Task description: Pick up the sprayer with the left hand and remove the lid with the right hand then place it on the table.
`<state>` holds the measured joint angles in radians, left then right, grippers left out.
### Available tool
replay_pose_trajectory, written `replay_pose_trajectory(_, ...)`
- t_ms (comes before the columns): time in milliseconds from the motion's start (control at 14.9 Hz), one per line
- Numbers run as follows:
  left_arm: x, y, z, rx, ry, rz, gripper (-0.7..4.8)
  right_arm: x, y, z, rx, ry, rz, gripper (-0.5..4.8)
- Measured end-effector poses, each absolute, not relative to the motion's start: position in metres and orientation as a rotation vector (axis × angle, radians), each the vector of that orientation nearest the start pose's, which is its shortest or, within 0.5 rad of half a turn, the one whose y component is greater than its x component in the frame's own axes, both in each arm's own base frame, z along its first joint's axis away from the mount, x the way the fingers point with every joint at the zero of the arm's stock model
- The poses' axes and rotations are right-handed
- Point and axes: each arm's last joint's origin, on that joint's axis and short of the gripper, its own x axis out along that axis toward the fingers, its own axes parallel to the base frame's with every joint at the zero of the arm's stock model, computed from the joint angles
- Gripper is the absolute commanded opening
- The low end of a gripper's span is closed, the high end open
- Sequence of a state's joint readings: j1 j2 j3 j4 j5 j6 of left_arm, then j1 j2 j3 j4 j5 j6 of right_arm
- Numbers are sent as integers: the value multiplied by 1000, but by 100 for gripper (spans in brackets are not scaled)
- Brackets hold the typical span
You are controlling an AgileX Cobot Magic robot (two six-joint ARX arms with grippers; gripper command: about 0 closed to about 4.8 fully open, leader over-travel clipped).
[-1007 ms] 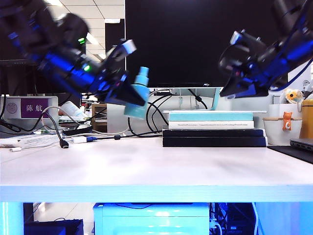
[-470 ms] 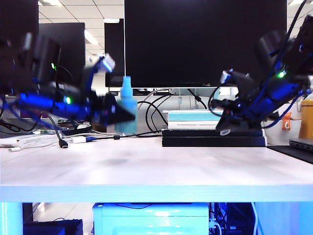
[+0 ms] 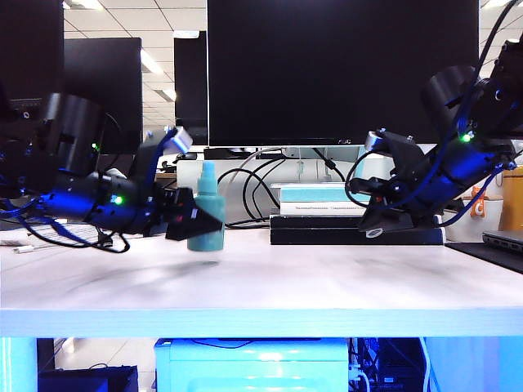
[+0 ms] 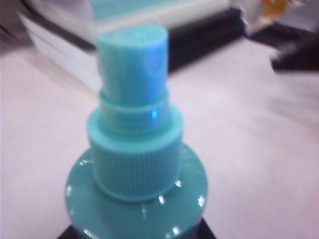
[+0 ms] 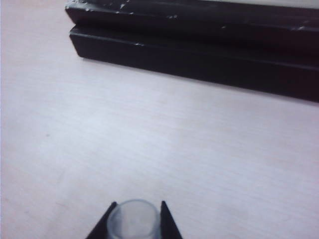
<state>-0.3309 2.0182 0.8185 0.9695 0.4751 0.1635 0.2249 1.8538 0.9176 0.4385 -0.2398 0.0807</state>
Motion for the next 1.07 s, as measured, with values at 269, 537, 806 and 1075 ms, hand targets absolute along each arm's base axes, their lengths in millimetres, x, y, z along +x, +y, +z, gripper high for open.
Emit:
replay_pose_trajectory(269,348,-131,104,141,179,-758,143,362,90,134,87,570,452,-6)
replay_pose_trajectory(537,350,-129,101,153,186,-674,155,362,91,127,88,594,454,-5)
replay_pose_trajectory(806,350,-129,101,154,186,-667,246,362,91,126,88,595,455,113)
replay_pose_trajectory(1075,350,-129,101,153,185,-667,441,362,91,125,88,601,454,274)
